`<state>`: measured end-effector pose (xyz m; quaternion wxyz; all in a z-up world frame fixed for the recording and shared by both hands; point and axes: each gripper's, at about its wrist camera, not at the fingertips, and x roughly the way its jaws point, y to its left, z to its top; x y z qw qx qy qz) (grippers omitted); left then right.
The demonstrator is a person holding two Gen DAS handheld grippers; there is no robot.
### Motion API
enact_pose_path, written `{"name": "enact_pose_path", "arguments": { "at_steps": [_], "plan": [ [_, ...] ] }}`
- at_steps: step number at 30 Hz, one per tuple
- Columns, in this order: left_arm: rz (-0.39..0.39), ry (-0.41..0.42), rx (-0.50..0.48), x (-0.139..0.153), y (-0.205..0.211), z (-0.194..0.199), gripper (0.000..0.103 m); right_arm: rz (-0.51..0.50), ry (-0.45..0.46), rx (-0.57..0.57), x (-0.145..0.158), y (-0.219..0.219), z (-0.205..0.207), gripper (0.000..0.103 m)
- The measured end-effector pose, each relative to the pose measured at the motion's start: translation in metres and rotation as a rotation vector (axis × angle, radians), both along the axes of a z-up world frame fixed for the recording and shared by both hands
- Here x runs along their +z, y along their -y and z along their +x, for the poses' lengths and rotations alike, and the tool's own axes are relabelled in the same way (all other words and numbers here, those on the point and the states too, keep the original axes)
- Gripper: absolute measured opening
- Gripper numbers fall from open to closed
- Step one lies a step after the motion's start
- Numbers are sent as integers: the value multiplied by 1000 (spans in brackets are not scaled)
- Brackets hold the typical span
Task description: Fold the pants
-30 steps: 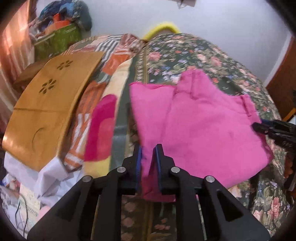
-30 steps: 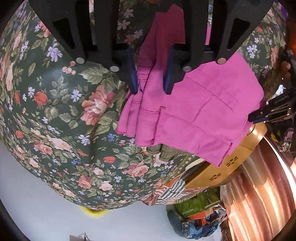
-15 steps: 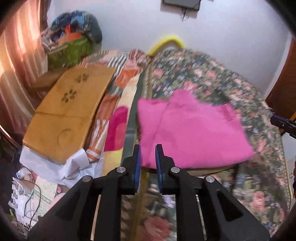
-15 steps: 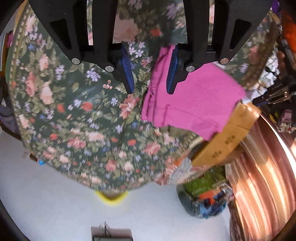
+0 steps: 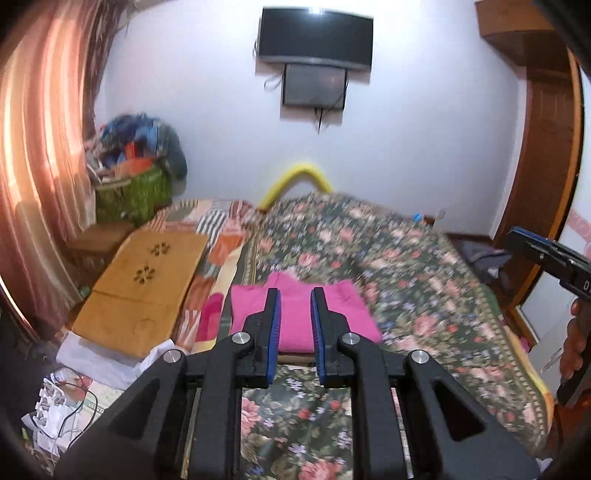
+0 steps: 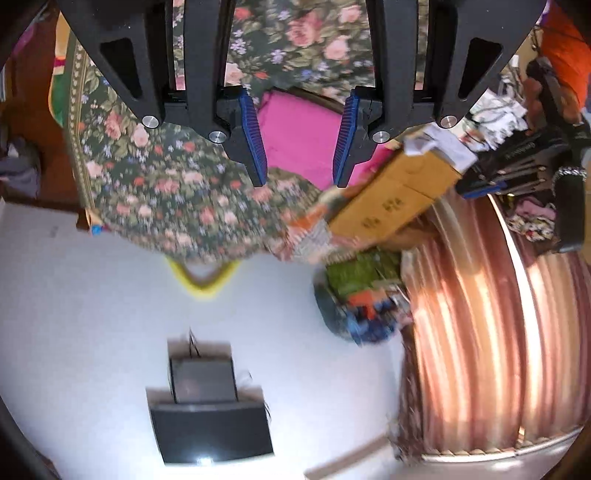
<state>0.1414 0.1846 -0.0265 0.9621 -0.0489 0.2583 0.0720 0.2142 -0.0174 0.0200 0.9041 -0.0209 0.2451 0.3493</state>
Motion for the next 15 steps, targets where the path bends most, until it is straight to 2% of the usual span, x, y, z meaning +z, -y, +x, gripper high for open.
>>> {"name": "enact_pose_path", "arguments": {
  "at_steps": [4,7,9,12,15],
  "plan": [
    [-22,89,-10,23,20,-44,16,67,63,23,21,12,-42,37],
    [-3,138,-6,33,35,-71,20,94,88,37,27,17,-63,43],
    [6,173,-4,38,42,-87,35,103,113,39,30,19,-76,48],
    [11,225,-2,45,50,-111,51,119,160,36,35,21,-98,55],
    [10,253,-9,50,53,-130,60,131,189,34,37,22,-113,66]
  ]
}}
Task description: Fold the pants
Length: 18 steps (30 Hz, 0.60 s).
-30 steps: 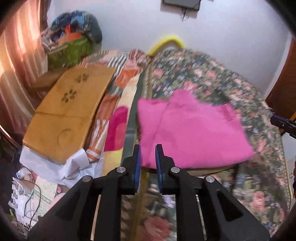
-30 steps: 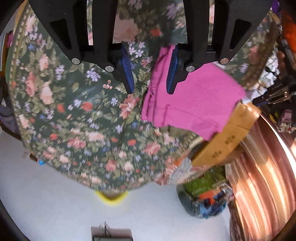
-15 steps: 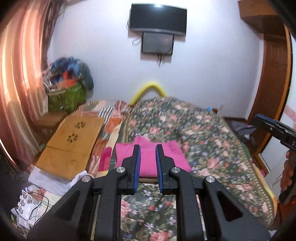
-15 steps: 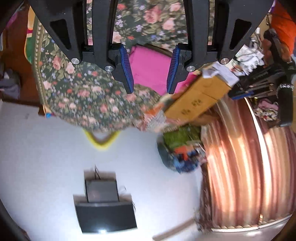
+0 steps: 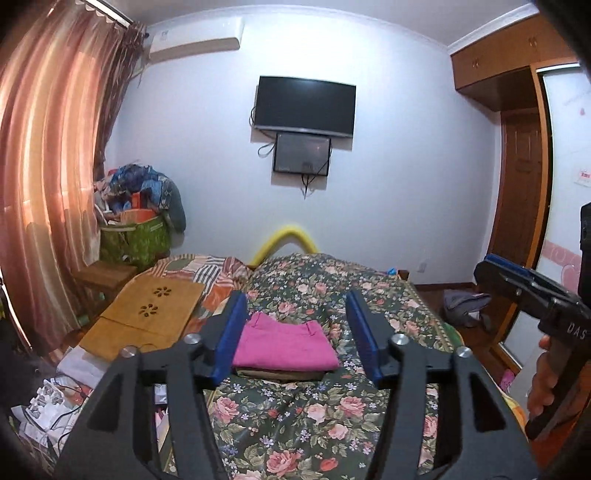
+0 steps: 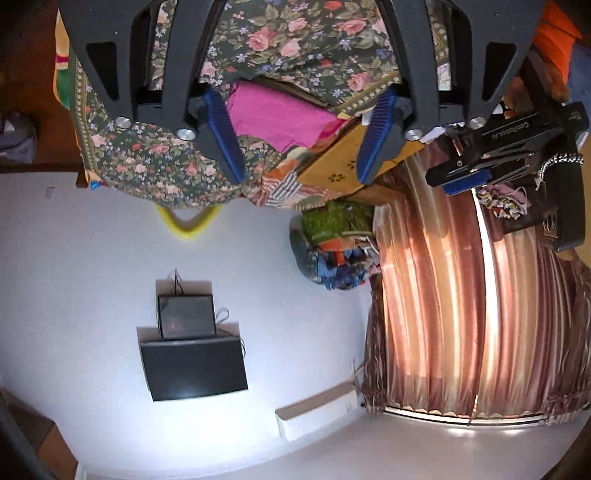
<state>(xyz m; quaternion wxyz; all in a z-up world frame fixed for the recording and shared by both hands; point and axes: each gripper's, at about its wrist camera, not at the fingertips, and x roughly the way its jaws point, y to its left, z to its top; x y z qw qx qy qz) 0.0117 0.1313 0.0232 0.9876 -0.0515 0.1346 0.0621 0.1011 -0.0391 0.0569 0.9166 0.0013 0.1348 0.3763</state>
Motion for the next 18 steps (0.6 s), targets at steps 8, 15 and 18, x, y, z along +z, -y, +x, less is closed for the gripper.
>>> {"name": "enact_pose_path", "arguments": {
  "at_steps": [8,15,18],
  "plan": [
    [46,45,27,1,13,-27,84,13,43,-26,-2,-1,-17,85],
    [50,50,31,-3,18,-31,96,3,63,-58,-3,-4,-26,94],
    [42,48,28,-5,18,-32,98,2,71,-72,-5,0,-31,99]
  ]
}}
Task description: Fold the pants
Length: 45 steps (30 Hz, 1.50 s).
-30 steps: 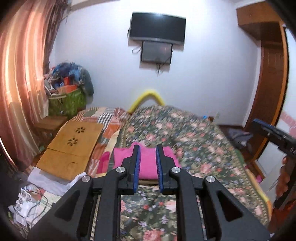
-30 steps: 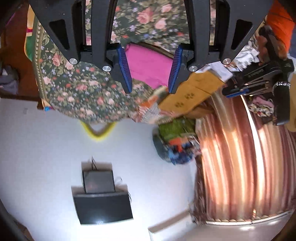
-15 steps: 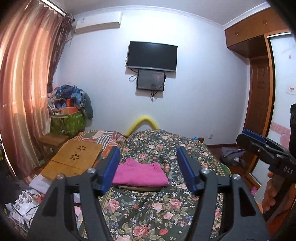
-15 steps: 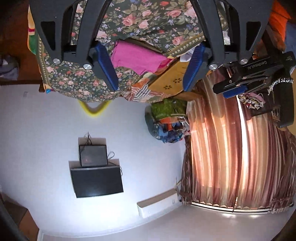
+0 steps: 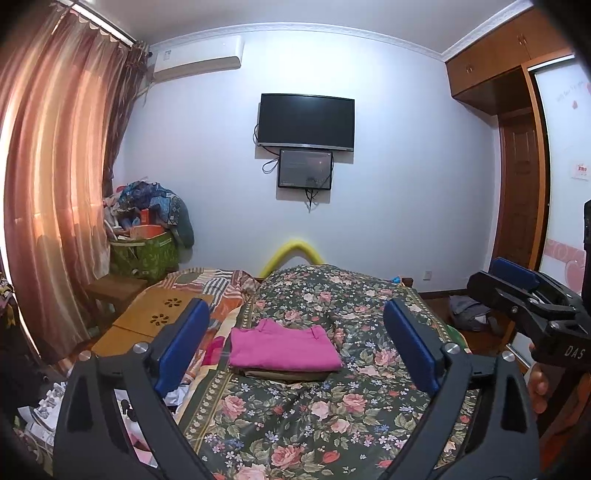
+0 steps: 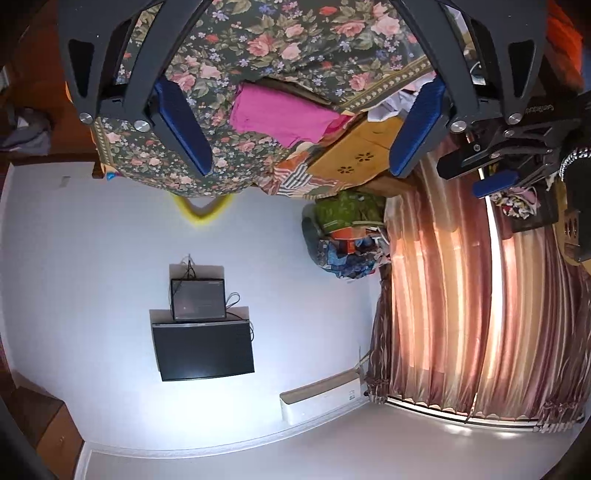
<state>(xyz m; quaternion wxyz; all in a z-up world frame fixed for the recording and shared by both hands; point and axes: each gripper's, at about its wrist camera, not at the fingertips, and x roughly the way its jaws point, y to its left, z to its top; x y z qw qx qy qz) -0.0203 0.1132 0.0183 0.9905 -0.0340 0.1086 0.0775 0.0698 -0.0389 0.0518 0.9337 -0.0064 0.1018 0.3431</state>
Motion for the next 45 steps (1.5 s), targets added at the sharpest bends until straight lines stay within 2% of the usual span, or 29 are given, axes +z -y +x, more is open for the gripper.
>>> {"name": "enact_pose_path", "arguments": {
  "at_steps": [9,45],
  "plan": [
    [-2,4,-1,-4,1,1,102,-3,26,-39,-1,0,-8,102],
    [-9,-11,-16,-11,0,5,103,-25,18,-38,-2,-2,-10,102]
  ]
}}
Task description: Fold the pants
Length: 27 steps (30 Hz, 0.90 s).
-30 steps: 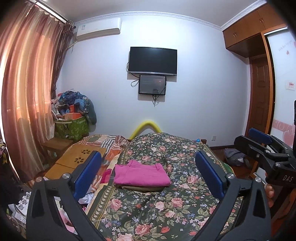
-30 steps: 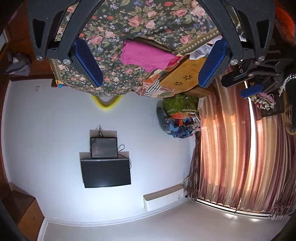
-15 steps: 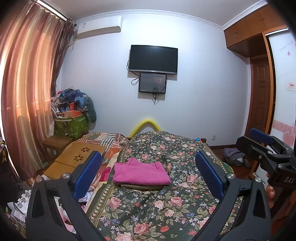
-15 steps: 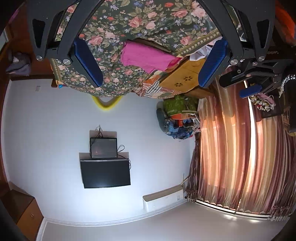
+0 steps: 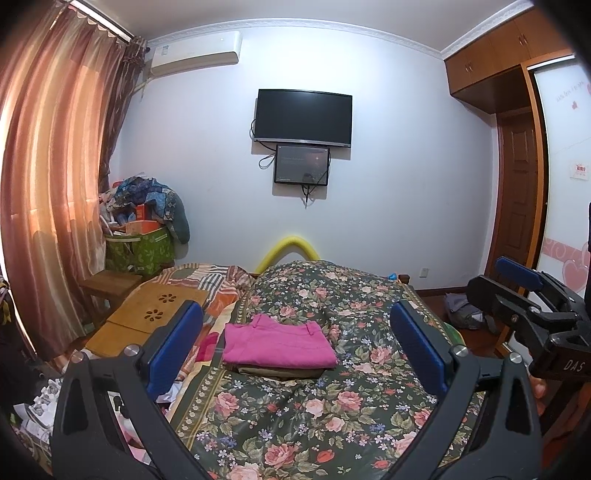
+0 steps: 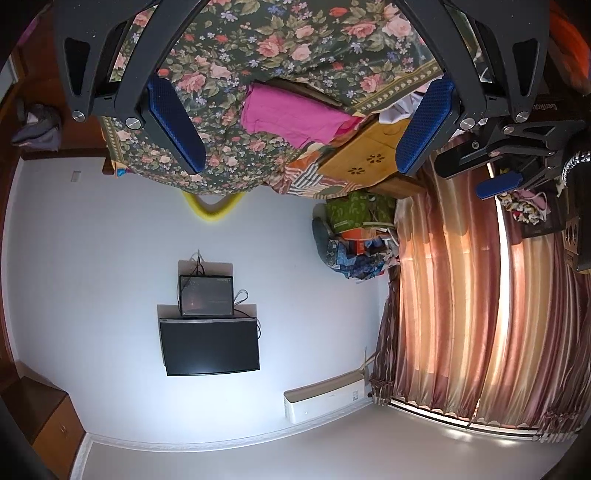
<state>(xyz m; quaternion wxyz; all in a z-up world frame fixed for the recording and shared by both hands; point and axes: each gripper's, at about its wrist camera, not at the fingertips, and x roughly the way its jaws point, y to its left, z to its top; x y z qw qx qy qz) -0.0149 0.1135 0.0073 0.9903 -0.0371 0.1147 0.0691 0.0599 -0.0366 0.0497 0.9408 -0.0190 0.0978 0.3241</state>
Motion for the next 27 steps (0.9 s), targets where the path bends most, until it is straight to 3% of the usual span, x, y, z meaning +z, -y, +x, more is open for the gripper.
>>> {"name": "enact_pose_path", "arguments": {
  "at_steps": [27],
  "plan": [
    [-30,-6,-23,2,-10,1,103,5,0,-20,1,3,1,102]
  ]
}}
